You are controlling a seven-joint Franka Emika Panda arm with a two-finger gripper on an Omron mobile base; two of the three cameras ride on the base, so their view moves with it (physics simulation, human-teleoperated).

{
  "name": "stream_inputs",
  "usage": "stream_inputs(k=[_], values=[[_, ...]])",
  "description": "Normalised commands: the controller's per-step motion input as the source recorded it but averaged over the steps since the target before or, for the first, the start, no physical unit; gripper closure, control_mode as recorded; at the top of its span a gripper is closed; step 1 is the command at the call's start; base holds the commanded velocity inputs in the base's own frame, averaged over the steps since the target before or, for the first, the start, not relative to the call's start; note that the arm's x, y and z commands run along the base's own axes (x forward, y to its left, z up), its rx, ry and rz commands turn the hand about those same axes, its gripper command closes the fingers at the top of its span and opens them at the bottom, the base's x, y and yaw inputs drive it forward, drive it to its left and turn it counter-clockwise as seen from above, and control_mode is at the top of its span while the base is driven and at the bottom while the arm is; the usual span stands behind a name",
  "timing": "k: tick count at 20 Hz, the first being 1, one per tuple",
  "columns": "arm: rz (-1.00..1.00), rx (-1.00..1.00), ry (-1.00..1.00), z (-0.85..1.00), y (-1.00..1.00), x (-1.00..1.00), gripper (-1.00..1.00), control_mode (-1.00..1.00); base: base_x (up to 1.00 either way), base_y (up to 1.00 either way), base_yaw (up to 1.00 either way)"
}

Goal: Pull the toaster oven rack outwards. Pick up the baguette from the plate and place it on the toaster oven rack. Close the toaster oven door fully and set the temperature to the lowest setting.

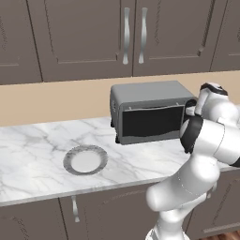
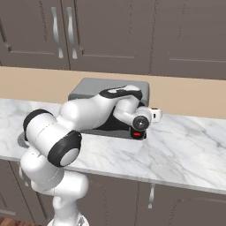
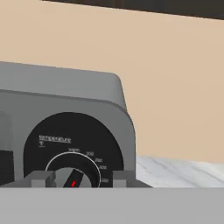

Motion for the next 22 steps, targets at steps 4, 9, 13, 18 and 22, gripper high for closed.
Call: stream_inputs(k=[4,9,13,18,22], values=[[0.00,-0.20,-0.03,0.08,0.02,0.26,1.00,-1.00,0.00,0.00,0.00],[0.00,-0.20,-0.01,0.02,0.04,0.24,1.00,-1.00,0.00,0.00,0.00],[0.00,-0.20,-0.01,0.00,0.06,0.24,1.00,-1.00,0.00,0.00,0.00],[0.00,-0.20,-0.01,0.00,0.05,0.24,1.00,-1.00,0.00,0.00,0.00],[0.00,-0.20,-0.01,0.00,0.02,0.23,1.00,-1.00,0.00,0.00,0.00]])
